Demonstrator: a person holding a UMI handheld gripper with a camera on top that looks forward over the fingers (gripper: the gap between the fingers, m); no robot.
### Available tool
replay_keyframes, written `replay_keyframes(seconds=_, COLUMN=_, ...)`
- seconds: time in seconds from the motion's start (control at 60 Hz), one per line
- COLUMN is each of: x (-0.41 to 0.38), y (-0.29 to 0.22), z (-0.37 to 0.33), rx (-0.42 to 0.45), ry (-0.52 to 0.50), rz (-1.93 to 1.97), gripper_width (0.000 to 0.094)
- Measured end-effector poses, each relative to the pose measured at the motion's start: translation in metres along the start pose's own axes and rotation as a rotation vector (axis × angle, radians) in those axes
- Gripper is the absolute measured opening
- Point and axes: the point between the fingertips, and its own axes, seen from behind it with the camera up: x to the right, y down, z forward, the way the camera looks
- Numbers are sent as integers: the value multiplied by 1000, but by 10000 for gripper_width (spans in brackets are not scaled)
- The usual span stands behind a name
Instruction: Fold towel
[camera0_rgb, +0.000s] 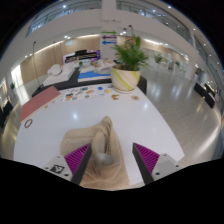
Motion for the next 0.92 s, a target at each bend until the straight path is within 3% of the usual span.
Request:
replay_keyframes(seconds=0.033, x=10, y=-2, z=-16, rx=-1, ry=14, rz=12, gripper_width=818)
replay_keyframes(seconds=0.1, x=13, y=-4, z=-57, rx=2, ry=12, rz=24, gripper_width=865)
replay_keyframes(seconds=0.183, x=17, y=-5, z=-129, rx=-5, ry=12, rz=30, gripper_width=856)
replay_keyframes(seconds=0.367, x=40, y=35, z=-270, rx=-76, ry=165, rz=25, gripper_width=852)
replay_keyframes(seconds=0.45, x=34, y=51, z=-306, rx=-89, ry=170, rz=49, gripper_width=861)
replay_keyframes(seconds=0.633, x=5, y=76, z=-341, rx=-114, ry=114, rz=120, gripper_width=857)
replay_keyframes(seconds=0.917, x=-5, y=60, z=-343, rx=-38, ry=123, rz=69, gripper_width=854)
